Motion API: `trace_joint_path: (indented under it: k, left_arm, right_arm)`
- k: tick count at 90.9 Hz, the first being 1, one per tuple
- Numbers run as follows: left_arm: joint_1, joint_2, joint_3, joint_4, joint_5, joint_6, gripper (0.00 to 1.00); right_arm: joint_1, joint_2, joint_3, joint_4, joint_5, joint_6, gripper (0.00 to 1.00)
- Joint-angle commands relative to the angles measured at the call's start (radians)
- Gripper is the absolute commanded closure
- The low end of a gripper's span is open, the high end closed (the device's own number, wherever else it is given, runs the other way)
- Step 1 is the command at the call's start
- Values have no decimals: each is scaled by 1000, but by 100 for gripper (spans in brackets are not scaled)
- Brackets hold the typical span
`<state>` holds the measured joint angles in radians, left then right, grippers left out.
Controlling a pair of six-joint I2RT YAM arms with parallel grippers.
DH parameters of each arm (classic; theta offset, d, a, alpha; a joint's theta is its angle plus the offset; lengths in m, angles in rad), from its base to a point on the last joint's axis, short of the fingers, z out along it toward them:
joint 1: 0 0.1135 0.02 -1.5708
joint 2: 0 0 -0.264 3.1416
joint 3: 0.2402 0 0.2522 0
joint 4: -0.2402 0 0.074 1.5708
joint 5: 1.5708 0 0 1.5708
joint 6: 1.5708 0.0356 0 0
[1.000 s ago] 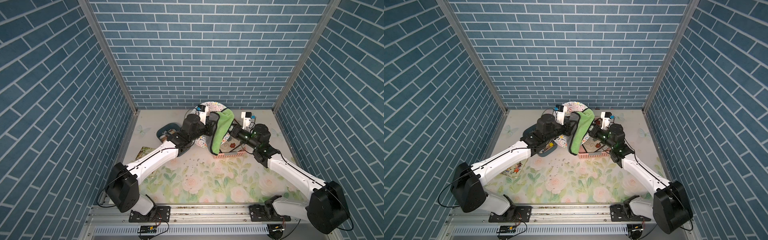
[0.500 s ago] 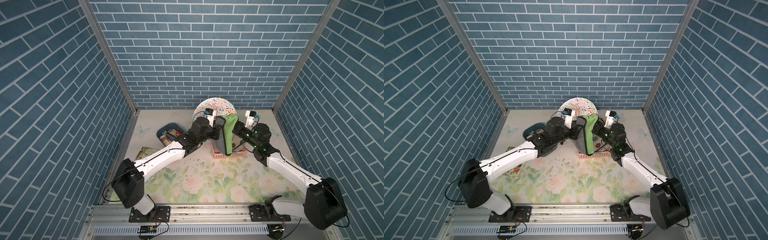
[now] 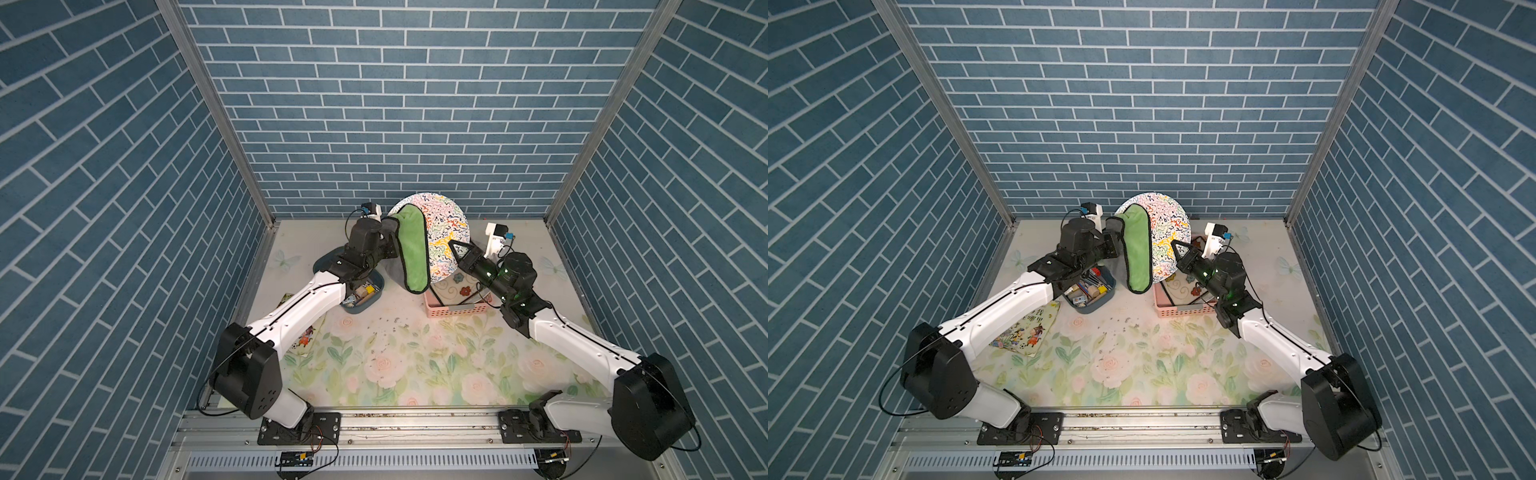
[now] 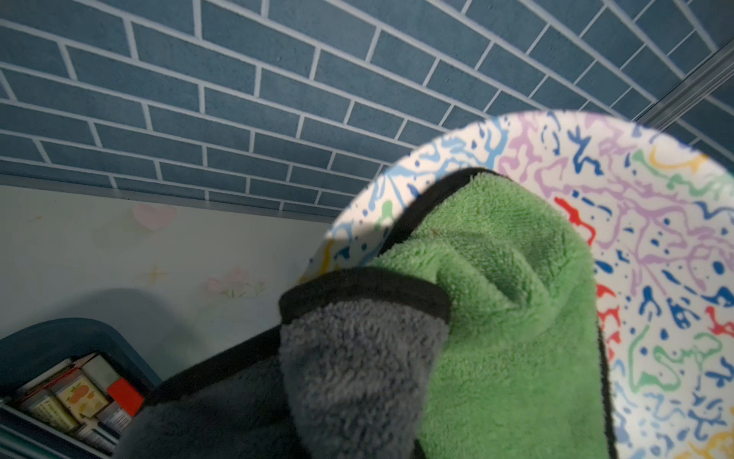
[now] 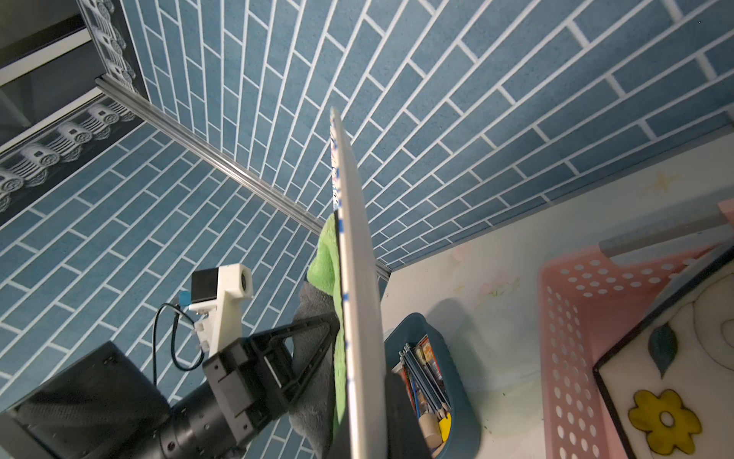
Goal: Wipe the wet plate dry
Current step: Wipe the plate with towel.
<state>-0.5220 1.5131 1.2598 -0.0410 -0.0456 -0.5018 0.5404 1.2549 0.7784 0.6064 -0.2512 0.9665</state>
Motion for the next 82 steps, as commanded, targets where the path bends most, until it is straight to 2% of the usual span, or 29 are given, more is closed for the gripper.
trace_joint_path:
  k: [1,9,21,28,35,40,45,51,55,60,72,82]
  left_arm:
    - [32,21,42,17,76,19,100]
    - [-23,74,124,40,205,78,100]
    - [-116,160,217,-36,233,141,100]
    - [-119,156,185,-26,246,120,100]
    - [-112,100,146,5,260,108,100]
    - [-85,53,126,29,322,59,100]
    - [-14,-19,59,129,431,-72,100]
    - [105,-118,-73,373,583,-345,100]
    - [180,-166,-135,585,635,-506,100]
    - [240,-195,-161,754,684,-656,100]
    - [258,-161,-145,1092,742,-976,100]
    - [234,-71,-101,1405,723,-1224,100]
  right_arm:
    - [87,-110,107,129,-261,18,100]
    - [129,-81,98,159,-296,24,100]
    - [127,-80,129,179,-285,28,100]
    - [71,-103,148,177,-252,44,100]
    - [-19,-122,154,232,-272,112,100]
    - [-107,-136,151,278,-298,175,100]
    - [-186,-149,148,328,-317,241,100]
    - [-264,-164,147,385,-331,311,100]
    - [-302,-167,145,443,-339,359,100]
    - [-325,-161,148,519,-344,419,100]
    - [-321,-102,165,701,-361,538,100]
    - [-297,-66,170,733,-376,569,100]
